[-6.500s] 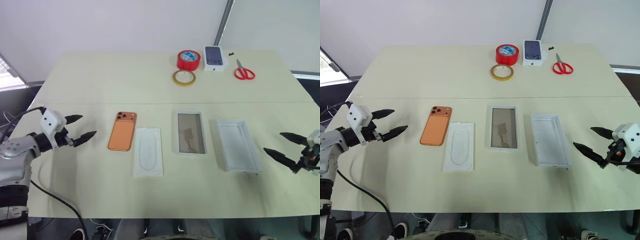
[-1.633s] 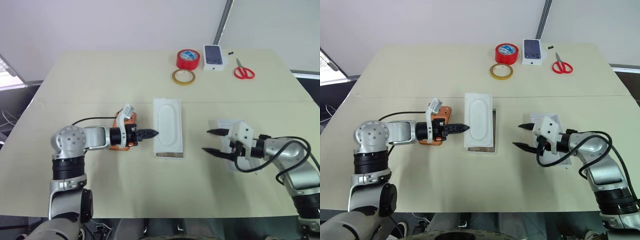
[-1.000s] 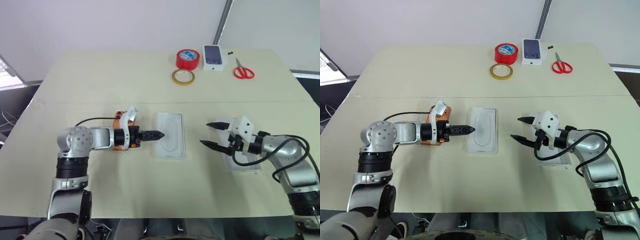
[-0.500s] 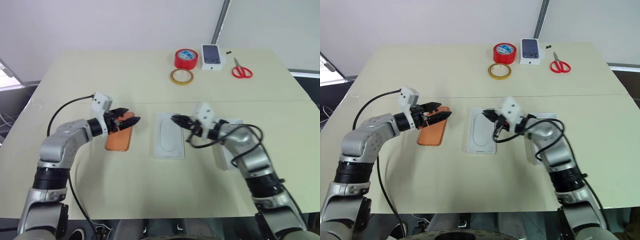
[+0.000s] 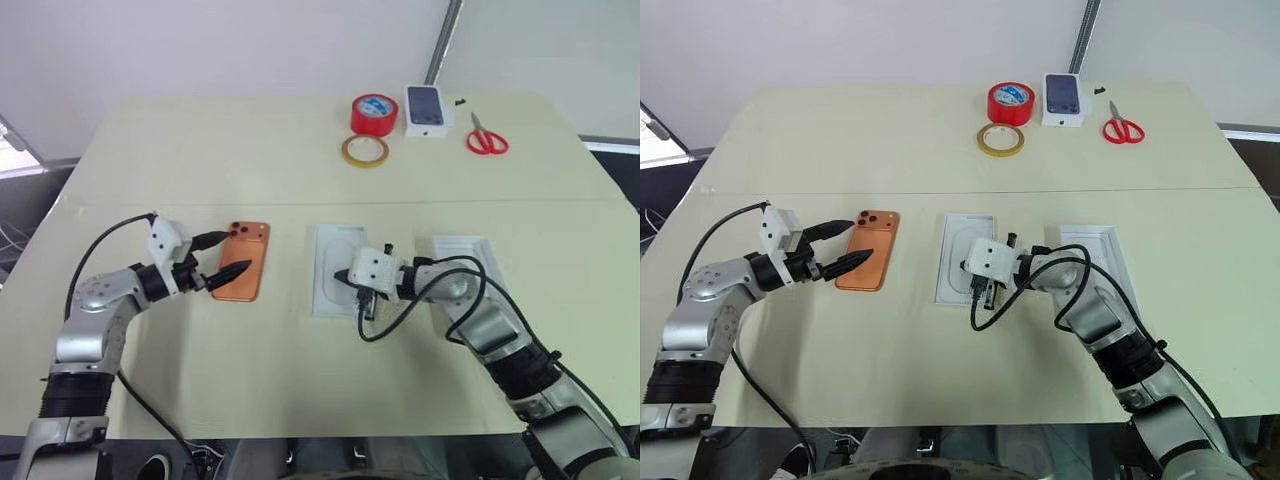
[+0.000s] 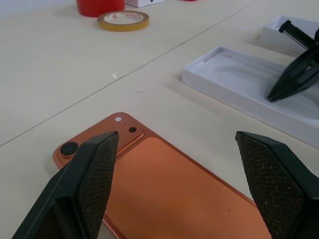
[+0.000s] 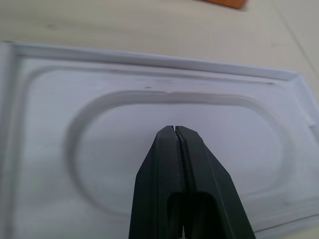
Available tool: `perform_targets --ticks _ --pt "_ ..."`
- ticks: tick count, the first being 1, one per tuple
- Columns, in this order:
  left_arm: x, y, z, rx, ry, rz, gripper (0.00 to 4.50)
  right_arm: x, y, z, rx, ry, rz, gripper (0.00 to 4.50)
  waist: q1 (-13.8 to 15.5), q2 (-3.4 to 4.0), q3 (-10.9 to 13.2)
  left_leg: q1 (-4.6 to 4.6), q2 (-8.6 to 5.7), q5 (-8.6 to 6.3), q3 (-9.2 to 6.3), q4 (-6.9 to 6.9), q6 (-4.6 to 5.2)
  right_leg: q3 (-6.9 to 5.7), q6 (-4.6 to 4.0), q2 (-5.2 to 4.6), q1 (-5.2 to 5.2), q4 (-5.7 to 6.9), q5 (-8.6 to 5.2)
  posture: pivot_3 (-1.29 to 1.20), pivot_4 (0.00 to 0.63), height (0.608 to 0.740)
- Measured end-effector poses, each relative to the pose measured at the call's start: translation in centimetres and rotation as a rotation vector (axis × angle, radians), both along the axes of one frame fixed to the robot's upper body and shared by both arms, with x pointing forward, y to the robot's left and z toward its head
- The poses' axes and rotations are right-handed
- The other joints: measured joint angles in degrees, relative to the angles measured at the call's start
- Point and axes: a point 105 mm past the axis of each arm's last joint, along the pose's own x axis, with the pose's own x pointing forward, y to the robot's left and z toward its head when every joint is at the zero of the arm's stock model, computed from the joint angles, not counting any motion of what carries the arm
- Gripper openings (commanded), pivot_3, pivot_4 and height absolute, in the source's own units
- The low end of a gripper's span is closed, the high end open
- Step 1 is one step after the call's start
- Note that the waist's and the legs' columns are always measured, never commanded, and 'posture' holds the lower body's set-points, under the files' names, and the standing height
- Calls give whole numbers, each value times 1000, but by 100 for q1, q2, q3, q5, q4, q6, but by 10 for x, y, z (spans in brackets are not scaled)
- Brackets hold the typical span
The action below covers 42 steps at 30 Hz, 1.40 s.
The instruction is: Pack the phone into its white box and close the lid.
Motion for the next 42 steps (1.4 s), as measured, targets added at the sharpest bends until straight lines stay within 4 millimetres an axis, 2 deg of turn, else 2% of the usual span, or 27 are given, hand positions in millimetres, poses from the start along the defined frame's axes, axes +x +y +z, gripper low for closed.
perform_targets --ticks 3,8,14,17,22,25,28,32,38,42 --pt "2 -3 -1 -22 -1 10 3973 -1 2 1 8 17 8 51 -6 0 0 2 1 1 -1 -1 -1 0 -1 1 -4 7 0 0 150 740" --pt "12 -5 4 -50 32 48 3973 5 19 13 119 1 -22 51 -15 0 0 1 3 6 -1 -1 -9 -1 -2 6 -10 17 2 0 150 740" --pt "29 11 -6 -213 346 156 3973 32 20 53 264 -107 -112 51 -21 -1 0 1 2 20 -1 2 -34 -1 -1 11 -13 25 2 0 150 740" --pt "31 25 -9 -267 516 198 3973 40 34 63 305 -118 -112 51 -76 -3 -1 1 3 25 -1 1 -42 -1 -1 14 -26 43 2 0 150 740" --pt "30 40 -13 -266 660 230 3973 51 85 60 283 -114 -97 51 -170 -5 -2 1 2 37 -1 4 -62 0 -2 13 -42 79 2 0 150 740" --pt "32 42 -13 -234 689 232 3973 47 116 54 237 -76 -41 51 -189 -4 -2 2 2 39 -1 5 -66 0 -2 13 -47 93 2 0 150 740" --pt "34 43 -13 -249 717 231 3973 44 136 35 129 1 11 51 -190 -8 -5 5 1 40 -1 5 -69 0 -3 13 -46 99 2 0 150 740" --pt "33 44 -11 -250 760 235 3973 39 143 3 0 84 28 51 -196 -10 -6 5 1 40 -1 6 -69 0 -3 13 -48 101 2 0 150 740" --pt "26 44 -12 -238 822 226 3973 40 146 5 -24 59 42 51 -216 -8 -10 8 1 42 -1 6 -72 2 -3 12 -49 105 2 0 150 740" --pt "9 44 -13 -199 870 189 3973 42 143 5 -31 46 40 51 -234 -6 -11 8 1 42 -1 5 -72 3 -4 11 -49 105 2 0 150 740"
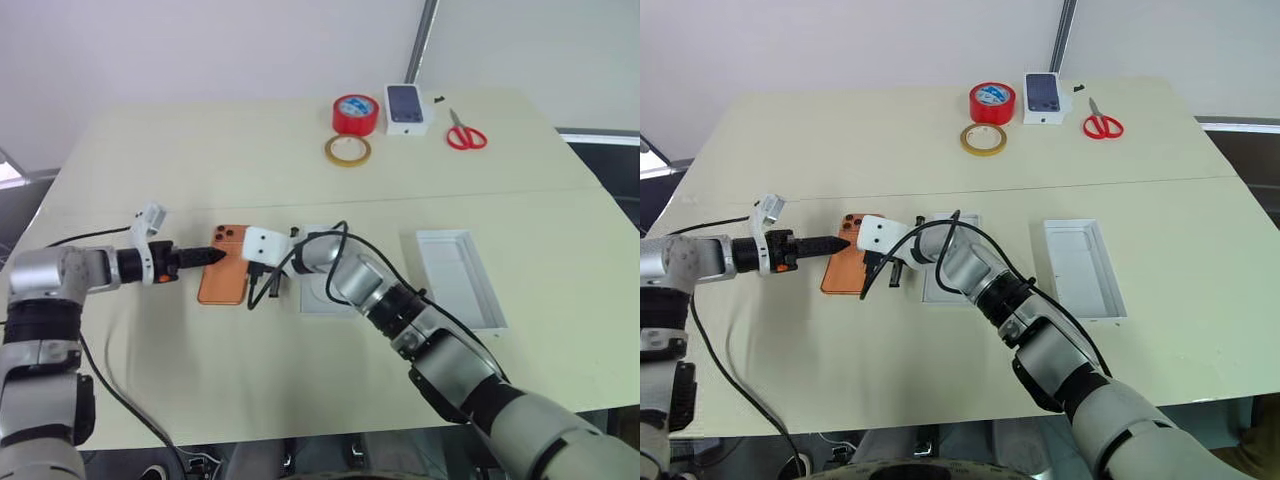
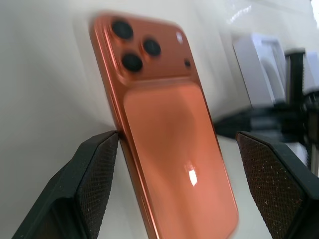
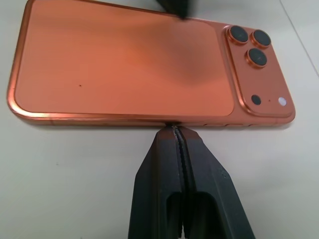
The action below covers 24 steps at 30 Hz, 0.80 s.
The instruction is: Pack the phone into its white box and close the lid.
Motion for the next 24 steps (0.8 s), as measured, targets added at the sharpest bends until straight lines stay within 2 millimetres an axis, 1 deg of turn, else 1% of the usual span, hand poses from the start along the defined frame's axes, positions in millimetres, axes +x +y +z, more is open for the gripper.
perform_targets --ticks 2,9,12,15,18,24 --pt "-3 -1 -2 10 4 -15 3973 -1 0 -1 5 -3 1 51 13 1 -3 2 0 0 0 0 0 0 0 0 2 -1 0 0 150 740" --pt "3 -13 -3 -17 54 20 3973 1 -4 -4 -2 -9 -13 51 66 17 -32 18 -3 -10 0 0 17 0 -1 -3 19 2 0 0 150 740" --pt "6 -18 -4 -47 76 44 3973 3 -7 -5 -5 -7 -24 51 99 36 -53 20 -9 -6 0 0 10 0 -1 -9 22 2 0 0 150 740" --pt "7 -34 -4 -139 115 26 3973 3 -8 -5 -3 -8 -27 51 116 35 -54 20 -11 -4 -1 1 8 0 -1 -9 25 1 0 0 150 740" --pt "6 -44 -4 -198 146 10 3973 3 -7 -5 -2 -9 -25 51 95 33 -55 20 -11 -4 -1 0 8 0 -1 -9 22 1 0 0 150 740" --pt "8 -45 -6 -207 145 28 3973 4 -8 -4 0 -14 -32 51 80 33 -55 20 -11 -2 -2 0 4 0 -1 -9 22 1 0 0 150 740"
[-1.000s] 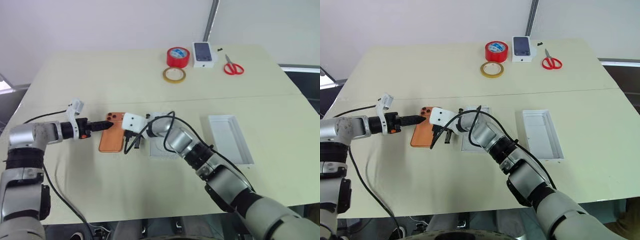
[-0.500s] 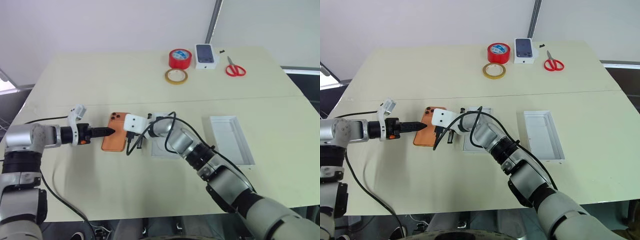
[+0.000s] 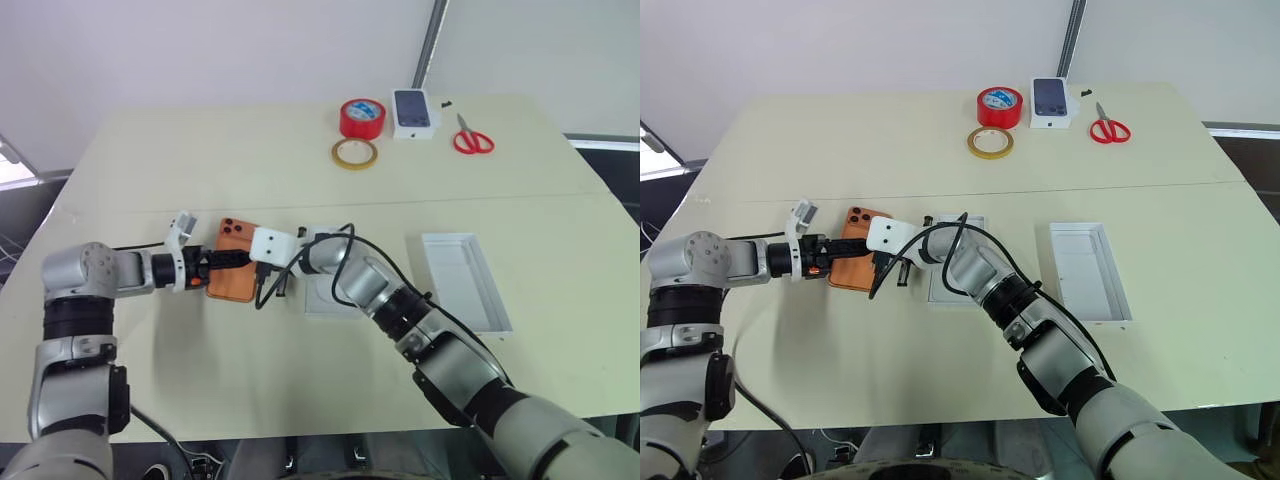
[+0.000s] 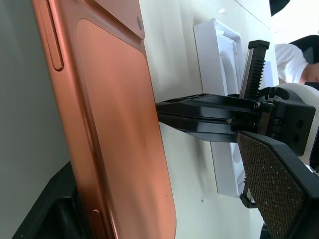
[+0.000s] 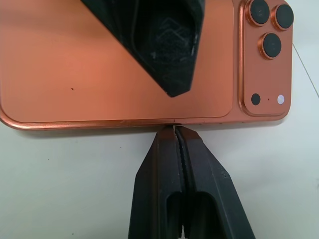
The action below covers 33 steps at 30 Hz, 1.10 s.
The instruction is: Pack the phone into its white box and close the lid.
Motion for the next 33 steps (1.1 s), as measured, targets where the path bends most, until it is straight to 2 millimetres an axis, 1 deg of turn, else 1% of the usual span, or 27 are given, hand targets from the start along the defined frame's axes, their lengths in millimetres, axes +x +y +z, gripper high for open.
perform_targets --ticks 4,7,10,12,20,21,22,23,24,27,33 --pt "-1 4 1 -8 2 12 3973 0 0 0 1 -1 -2 51 -33 0 0 0 0 2 -1 0 -4 0 0 1 -1 1 0 0 150 740" --pt "-2 10 -2 -5 18 27 3092 0 0 0 2 -3 -4 0 -49 -1 0 0 1 3 -1 -2 -6 0 0 1 -6 1 0 0 150 740" --pt "-4 16 -7 3 44 49 1642 0 0 0 6 -5 -4 0 -58 -1 0 -2 1 4 -1 -7 -6 0 0 2 -10 1 0 0 150 740" --pt "-6 19 -10 9 55 54 1642 0 0 1 8 -6 -4 0 -54 -2 1 -6 1 3 -1 -7 -6 1 0 2 -14 0 0 0 150 740" --pt "-10 21 -10 -6 76 53 1642 0 0 1 9 -6 -3 0 -54 -3 0 -7 1 3 -1 -7 -6 1 0 2 -15 0 0 0 150 740" --pt "-10 21 -10 -7 79 55 1097 0 0 1 9 -6 -3 0 -53 -3 0 -7 1 3 -1 -7 -6 1 0 2 -15 0 0 0 150 740" --pt "-11 22 -11 -7 85 61 818 0 0 1 9 -6 -3 0 -54 -3 0 -7 1 3 -1 -7 -6 1 0 2 -15 0 0 0 150 740" --pt "-12 20 -9 -31 83 55 371 0 0 0 10 -6 -4 0 -50 -4 0 -7 1 3 -1 -7 -6 1 0 2 -15 0 0 0 150 740" --pt "-12 16 -4 -72 71 43 25 0 0 0 11 -7 -3 0 -48 -6 -1 -8 1 3 -2 -7 -6 1 0 1 -14 0 0 0 150 740" --pt "-12 17 -5 -69 88 56 25 0 0 0 14 -6 -2 0 -58 -6 -1 -7 1 3 -1 -7 -6 2 0 2 -15 0 0 0 150 740" --pt "-15 15 -8 -143 145 97 25 1 -2 0 39 -1 -9 0 -43 -9 0 -8 1 3 -1 -7 -6 2 0 2 -15 -1 0 0 150 740"
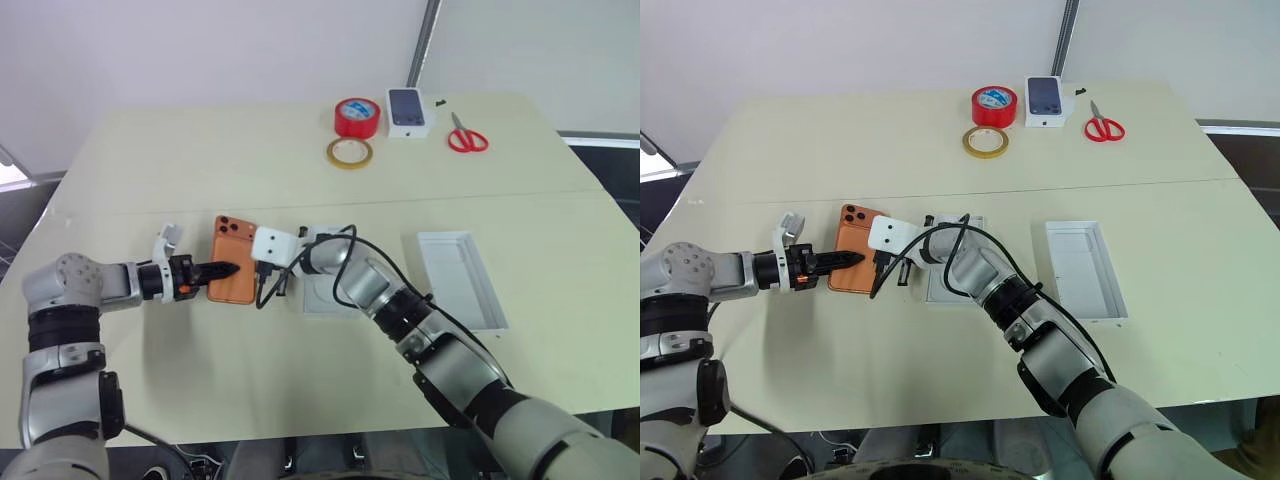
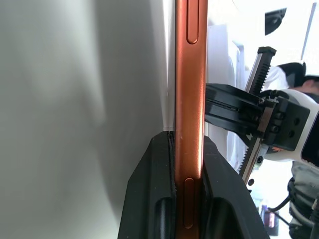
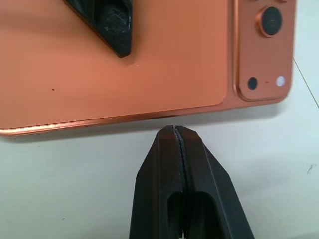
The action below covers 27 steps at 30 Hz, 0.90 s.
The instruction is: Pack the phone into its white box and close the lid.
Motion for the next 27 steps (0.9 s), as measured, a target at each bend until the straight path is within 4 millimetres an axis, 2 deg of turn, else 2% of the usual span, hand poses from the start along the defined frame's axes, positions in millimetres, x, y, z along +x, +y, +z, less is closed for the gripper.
perform_targets --ticks 3,7,9,11,14,17,20,22,25,27 --pt "-2 2 -2 -76 38 37 25 0 -1 10 101 16 -16 0 1 -12 7 -15 0 1 0 1 -1 0 0 0 -14 0 0 0 150 740" --pt "-1 4 7 -136 -39 70 25 0 -1 52 314 -8 -7 0 -7 -16 10 -19 0 1 0 0 -2 0 0 0 -19 0 0 0 150 740" --pt "1 3 13 -163 -111 88 0 -5 -6 64 385 77 15 545 5 -18 8 -19 2 1 0 0 -2 -1 0 0 -18 -3 0 0 150 740" --pt "2 4 16 -165 -135 95 0 -11 -12 59 386 166 27 1296 9 -19 8 -19 2 0 0 0 -1 -1 0 0 -15 -5 0 0 150 740" --pt "4 6 21 -137 -199 105 0 -25 -31 46 390 283 52 2835 35 -19 8 -22 1 -2 0 0 4 0 0 -3 -14 -11 0 0 150 740" --pt "3 -2 23 -141 -227 83 0 -34 -58 56 449 265 78 4318 48 -20 10 -24 1 -4 0 0 6 0 0 -3 -13 -16 0 0 150 740" --pt "2 -11 23 -154 -222 53 0 -44 -78 73 442 203 126 4422 27 -24 12 -23 2 -5 0 0 7 0 0 -2 -14 -17 0 0 150 740" --pt "2 -18 25 -150 -236 29 0 -54 -93 73 410 179 148 4422 27 -24 12 -22 2 -10 -1 -6 16 0 0 -2 -14 -17 0 0 150 740" --pt "1 -26 29 -162 -256 -1 0 -73 -116 56 311 156 181 4422 44 -29 15 -22 2 -12 0 -6 20 0 0 -2 -12 -20 0 0 150 740" --pt "1 -30 28 -161 -253 -16 0 -87 -123 42 250 170 215 4422 37 -34 18 -22 2 -18 0 -6 30 0 0 -2 -12 -22 0 0 150 740"
